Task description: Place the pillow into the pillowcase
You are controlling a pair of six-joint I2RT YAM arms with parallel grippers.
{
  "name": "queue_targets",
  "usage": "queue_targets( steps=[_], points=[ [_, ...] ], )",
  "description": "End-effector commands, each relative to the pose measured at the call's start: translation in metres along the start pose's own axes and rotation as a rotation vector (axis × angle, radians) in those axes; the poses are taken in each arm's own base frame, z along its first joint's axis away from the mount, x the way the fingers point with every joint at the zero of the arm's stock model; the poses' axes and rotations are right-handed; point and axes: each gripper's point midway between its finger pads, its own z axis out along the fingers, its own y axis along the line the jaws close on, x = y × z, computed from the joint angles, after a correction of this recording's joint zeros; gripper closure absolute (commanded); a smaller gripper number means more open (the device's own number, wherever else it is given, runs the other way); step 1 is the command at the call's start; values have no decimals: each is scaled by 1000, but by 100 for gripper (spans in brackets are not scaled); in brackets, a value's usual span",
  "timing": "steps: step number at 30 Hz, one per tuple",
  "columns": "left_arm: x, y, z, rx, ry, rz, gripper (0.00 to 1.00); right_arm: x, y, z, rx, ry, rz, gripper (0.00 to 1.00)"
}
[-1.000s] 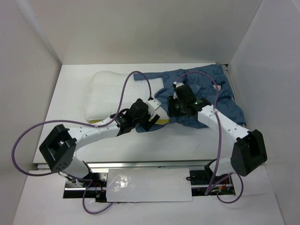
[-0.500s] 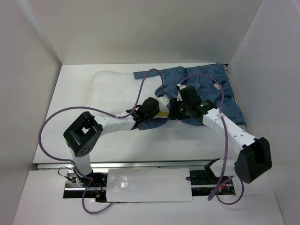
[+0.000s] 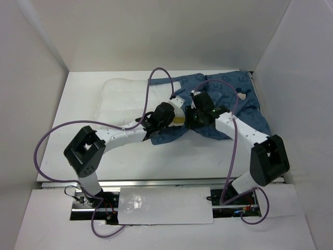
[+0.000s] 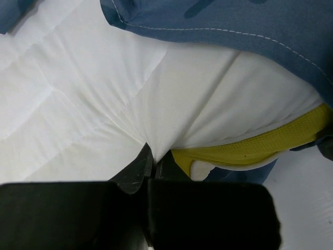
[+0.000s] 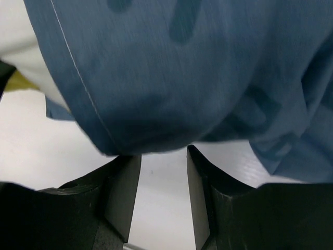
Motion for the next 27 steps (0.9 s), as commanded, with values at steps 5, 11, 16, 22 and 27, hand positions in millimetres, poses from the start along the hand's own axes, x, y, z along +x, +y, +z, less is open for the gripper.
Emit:
queue_targets(
  steps=[5, 11, 16, 22, 27],
  points=[
    [-46, 11, -1, -55, -101, -95, 100, -55, 22, 1, -85, -141, -34, 52],
    [-44, 9, -1, -45, -92, -112, 100, -65, 28, 7, -117, -148, -31, 54],
    [-49, 8, 1, -45, -101, -125, 100, -69, 34, 2, -149, -166, -35, 100],
    [-43, 7, 24, -116, -24, -170, 100, -46, 70, -38, -285, -111, -96, 100],
    [-44, 4, 36, -148, 51, -306, 100, -40, 106, -50, -456, -114, -143, 100]
  ],
)
